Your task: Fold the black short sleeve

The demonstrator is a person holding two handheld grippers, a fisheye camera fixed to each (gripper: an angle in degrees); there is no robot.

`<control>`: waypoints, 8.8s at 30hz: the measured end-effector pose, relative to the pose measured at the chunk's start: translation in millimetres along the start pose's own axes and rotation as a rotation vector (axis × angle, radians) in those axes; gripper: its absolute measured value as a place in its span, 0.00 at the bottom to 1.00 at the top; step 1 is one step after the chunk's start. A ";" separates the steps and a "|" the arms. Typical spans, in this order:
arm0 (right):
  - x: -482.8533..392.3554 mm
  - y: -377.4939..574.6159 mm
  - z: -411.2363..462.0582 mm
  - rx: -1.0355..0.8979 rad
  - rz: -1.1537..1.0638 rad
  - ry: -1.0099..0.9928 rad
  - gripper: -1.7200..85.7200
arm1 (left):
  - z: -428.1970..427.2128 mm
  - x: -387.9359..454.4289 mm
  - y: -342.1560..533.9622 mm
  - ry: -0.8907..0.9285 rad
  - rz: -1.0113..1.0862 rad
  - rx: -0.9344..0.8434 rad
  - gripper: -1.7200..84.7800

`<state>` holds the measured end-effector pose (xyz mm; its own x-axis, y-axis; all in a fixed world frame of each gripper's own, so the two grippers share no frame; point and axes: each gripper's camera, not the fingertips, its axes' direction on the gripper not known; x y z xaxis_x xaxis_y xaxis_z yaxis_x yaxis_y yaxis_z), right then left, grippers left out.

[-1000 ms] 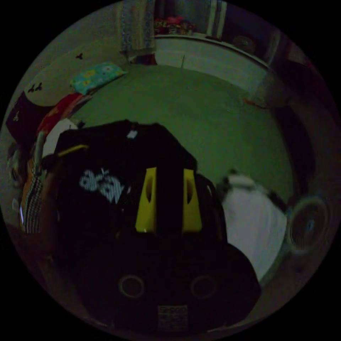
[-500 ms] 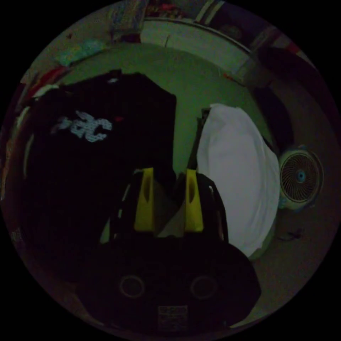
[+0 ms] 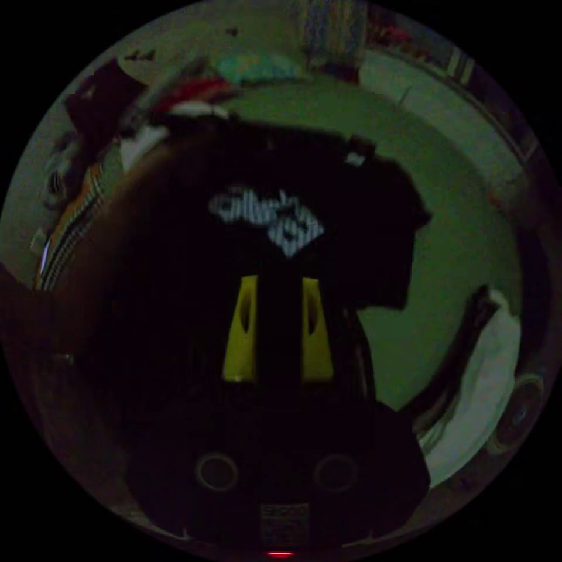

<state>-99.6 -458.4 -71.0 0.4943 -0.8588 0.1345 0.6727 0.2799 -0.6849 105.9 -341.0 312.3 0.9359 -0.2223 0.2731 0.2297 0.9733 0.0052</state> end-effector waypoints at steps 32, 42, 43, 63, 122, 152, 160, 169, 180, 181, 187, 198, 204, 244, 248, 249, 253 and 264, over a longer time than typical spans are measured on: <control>143.8 41.3 -96.4 0.256 0.598 0.404 0.00 | 20.3 -17.2 -22.4 0.051 -0.006 -0.021 0.01; 140.9 -4.9 -108.8 0.278 0.584 0.107 0.01 | 26.1 -21.4 -26.3 0.073 -0.018 -0.030 0.01; 122.7 -18.6 -106.6 0.290 0.536 0.038 0.02 | 26.6 -21.8 -26.8 0.078 -0.019 -0.029 0.01; 69.6 5.9 -41.4 0.097 0.412 0.110 0.17 | 35.0 -19.7 -29.1 0.089 -0.013 -0.044 0.01; 196.4 -187.5 -38.1 0.237 0.463 -0.024 0.17 | 34.3 -4.0 -3.0 0.150 -0.018 -0.112 0.01; 177.4 -177.8 -2.9 0.228 0.276 0.001 0.16 | -7.1 -16.4 48.1 0.136 0.032 -0.145 0.01; 100.8 -153.1 63.3 -0.013 0.212 0.193 0.07 | -26.4 -30.7 69.4 0.118 0.045 -0.155 0.01; 100.0 -129.6 67.3 -0.007 0.447 0.102 0.04 | -52.7 -52.6 93.3 0.082 0.032 -0.132 0.01; -5.3 -107.4 79.1 -0.057 0.434 0.132 0.03 | -156.2 -91.3 184.3 -0.033 0.083 -0.129 0.02; -4.3 -106.7 78.0 -0.108 0.505 0.120 0.02 | -165.6 -106.6 204.1 -0.055 0.073 -0.152 0.02; -47.6 -130.7 71.3 -0.199 0.457 0.305 0.01 | -227.1 -222.6 292.3 -0.081 -0.205 -0.049 0.04; -176.9 -315.7 28.6 0.263 0.002 -0.103 0.13 | -238.5 -301.2 314.1 0.065 -0.289 0.085 0.16; -280.3 -494.8 78.1 0.147 -0.204 -0.120 0.16 | -229.5 -319.3 310.9 -0.019 -0.344 0.061 0.15; -66.4 -428.4 111.0 0.208 0.055 -0.283 0.11 | -205.4 -278.4 217.5 0.021 -0.130 0.012 0.10; -70.5 -425.9 121.3 0.048 -0.077 -0.303 0.09 | -204.8 -265.6 214.6 -0.021 -0.096 -0.009 0.10; -72.1 -419.1 118.4 0.046 -0.118 -0.292 0.09 | -208.8 -264.3 215.6 -0.029 -0.097 -0.001 0.10; -69.7 -354.2 110.3 -0.160 -0.321 -0.250 0.08 | -224.4 -269.6 216.0 -0.031 -0.129 0.027 0.10; 78.8 -214.4 0.7 0.190 0.118 0.036 0.15 | -215.0 -269.0 120.9 -0.058 -0.023 0.041 0.15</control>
<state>-204.5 -585.8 86.9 0.5585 -0.8288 0.0334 0.7044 0.4526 -0.5469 -60.7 -175.9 32.7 0.9132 -0.2418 0.3280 0.2383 0.9698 0.0515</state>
